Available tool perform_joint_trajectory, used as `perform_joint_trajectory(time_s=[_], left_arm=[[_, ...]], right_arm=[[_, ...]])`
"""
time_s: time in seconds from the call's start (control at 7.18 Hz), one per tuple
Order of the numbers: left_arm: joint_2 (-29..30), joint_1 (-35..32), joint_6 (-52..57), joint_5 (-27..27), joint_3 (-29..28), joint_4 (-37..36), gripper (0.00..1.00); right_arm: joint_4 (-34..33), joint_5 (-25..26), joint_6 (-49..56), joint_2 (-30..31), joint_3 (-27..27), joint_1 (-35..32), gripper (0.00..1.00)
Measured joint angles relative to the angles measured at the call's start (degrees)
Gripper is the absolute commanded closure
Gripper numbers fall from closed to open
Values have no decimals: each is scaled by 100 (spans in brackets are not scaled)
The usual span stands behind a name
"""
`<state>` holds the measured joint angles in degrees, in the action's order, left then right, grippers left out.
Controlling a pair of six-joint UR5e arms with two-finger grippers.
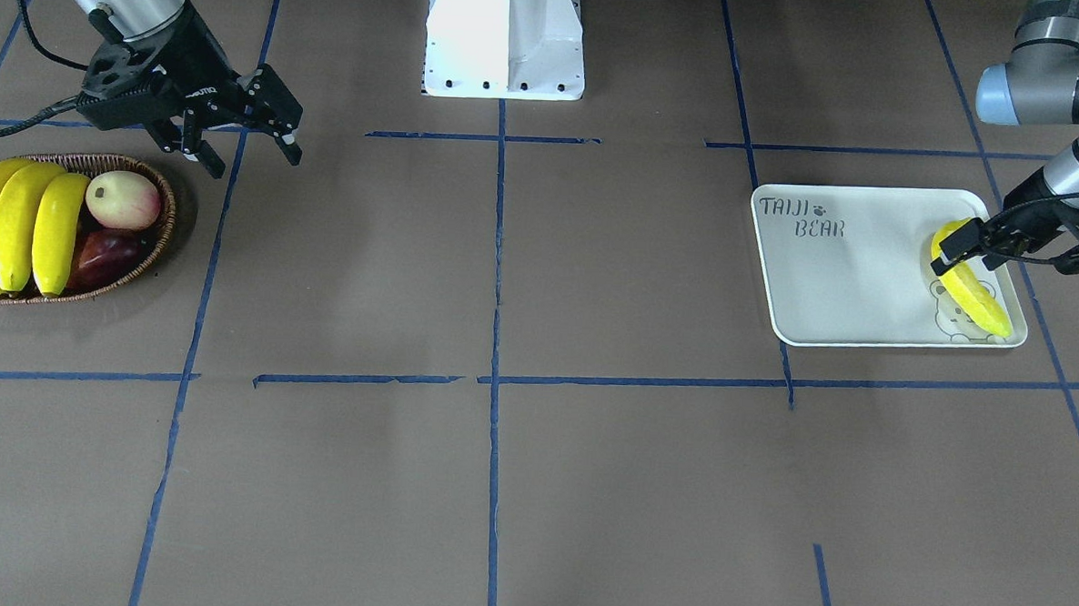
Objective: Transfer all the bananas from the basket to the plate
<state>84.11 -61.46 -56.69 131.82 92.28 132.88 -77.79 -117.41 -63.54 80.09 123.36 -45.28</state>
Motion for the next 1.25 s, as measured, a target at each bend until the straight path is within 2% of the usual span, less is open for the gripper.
perform_joint_trajectory(time_s=[0.14, 0.28, 0.42, 0.56, 0.7, 0.84, 0.97, 1.25], left_arm=[[5, -21, 0, 242, 375, -391, 0], [50, -26, 0, 344, 949, -1093, 0], [205, -12, -5, 361, 1507, -1868, 0], [432, 13, -25, 316, 1828, -2411, 0], [630, 66, -55, 204, 1962, -2694, 0], [770, 141, -116, 97, 2009, -2818, 0], [907, 242, -282, 44, 2024, -2870, 0], [1163, 470, -719, 6, 2030, -2896, 0]], right_arm=[[47, -170, 383, 337, 61, -162, 0], [102, -257, 856, 791, 186, -302, 0], [145, -301, 1292, 1228, 303, -469, 0], [160, -325, 1743, 1620, 360, -672, 0], [169, -505, 2340, 2013, 346, -1036, 0], [181, -1031, 2972, 2303, 186, -1604, 0], [191, -1628, 3514, 2473, -122, -2161, 0], [201, -2149, 4017, 2649, -641, -2685, 0]])
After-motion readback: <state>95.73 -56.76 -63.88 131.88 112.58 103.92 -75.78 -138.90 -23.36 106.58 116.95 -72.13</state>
